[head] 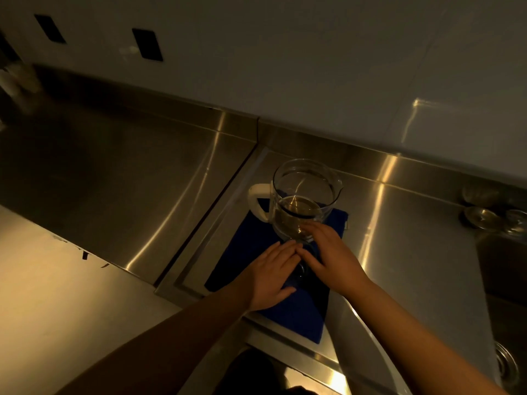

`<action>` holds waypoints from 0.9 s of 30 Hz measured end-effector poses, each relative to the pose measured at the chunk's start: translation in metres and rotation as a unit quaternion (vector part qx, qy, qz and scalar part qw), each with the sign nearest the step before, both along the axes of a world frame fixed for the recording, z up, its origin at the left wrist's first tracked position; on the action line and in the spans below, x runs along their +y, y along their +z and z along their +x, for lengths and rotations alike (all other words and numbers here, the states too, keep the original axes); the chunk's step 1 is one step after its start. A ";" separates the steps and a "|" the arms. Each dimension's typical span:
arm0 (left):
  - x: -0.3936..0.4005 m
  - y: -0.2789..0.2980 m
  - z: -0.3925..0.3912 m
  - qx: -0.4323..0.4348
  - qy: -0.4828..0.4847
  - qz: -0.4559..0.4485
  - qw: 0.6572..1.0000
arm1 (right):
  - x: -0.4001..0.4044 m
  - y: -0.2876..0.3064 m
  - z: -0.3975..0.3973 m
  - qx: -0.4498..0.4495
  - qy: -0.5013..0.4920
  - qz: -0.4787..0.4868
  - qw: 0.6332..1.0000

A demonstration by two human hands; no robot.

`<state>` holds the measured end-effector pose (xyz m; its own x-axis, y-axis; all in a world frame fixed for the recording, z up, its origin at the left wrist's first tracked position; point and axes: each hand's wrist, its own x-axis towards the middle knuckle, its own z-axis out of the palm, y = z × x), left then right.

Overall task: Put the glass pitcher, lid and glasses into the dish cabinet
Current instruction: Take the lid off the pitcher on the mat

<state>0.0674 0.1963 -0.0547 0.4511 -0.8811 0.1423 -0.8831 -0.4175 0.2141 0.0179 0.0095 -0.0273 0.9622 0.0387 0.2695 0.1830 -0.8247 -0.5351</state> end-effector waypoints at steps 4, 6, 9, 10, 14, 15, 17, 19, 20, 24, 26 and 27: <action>-0.011 0.004 -0.002 0.075 0.083 -0.012 0.994 | -0.002 0.004 -0.003 -0.011 -0.012 0.021 1.000; -0.015 0.008 0.000 0.078 0.094 0.004 0.993 | -0.002 0.005 -0.006 -0.014 -0.013 0.020 1.000; -0.028 0.014 0.006 0.061 0.049 0.050 0.996 | -0.005 0.007 -0.007 -0.017 -0.024 0.020 0.999; -0.033 0.015 0.007 0.048 0.035 0.069 0.996 | -0.005 0.009 -0.007 -0.016 -0.030 0.020 0.999; -0.050 0.015 0.006 -0.006 0.028 0.148 0.989 | -0.010 0.022 -0.003 -0.024 -0.037 0.000 0.999; -0.051 0.015 0.005 -0.015 0.038 0.161 0.986 | -0.011 0.025 0.000 -0.025 -0.036 -0.004 0.999; -0.052 0.015 0.004 -0.024 0.057 0.170 0.984 | -0.013 0.032 0.006 -0.033 -0.036 -0.019 0.999; -0.052 0.015 0.001 -0.025 0.067 0.171 0.983 | -0.013 0.038 0.015 -0.041 -0.036 -0.030 0.998; -0.052 0.015 0.000 -0.024 0.070 0.172 0.982 | -0.012 0.041 0.021 -0.041 -0.033 -0.036 0.998; -0.051 0.021 -0.002 -0.023 0.073 0.187 0.979 | -0.004 0.049 0.046 -0.022 -0.013 -0.086 0.996; -0.051 0.022 -0.001 -0.019 0.072 0.200 0.977 | 0.002 0.050 0.058 0.016 -0.007 -0.093 0.996; -0.051 0.022 -0.001 -0.017 0.071 0.207 0.976 | 0.006 0.049 0.063 0.033 -0.008 -0.097 0.995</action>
<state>0.0666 0.1450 -0.0330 0.5742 -0.7949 -0.1960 -0.8135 -0.5810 -0.0271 0.0807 0.0152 0.0220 0.9787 0.0676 0.1939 0.1377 -0.9166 -0.3754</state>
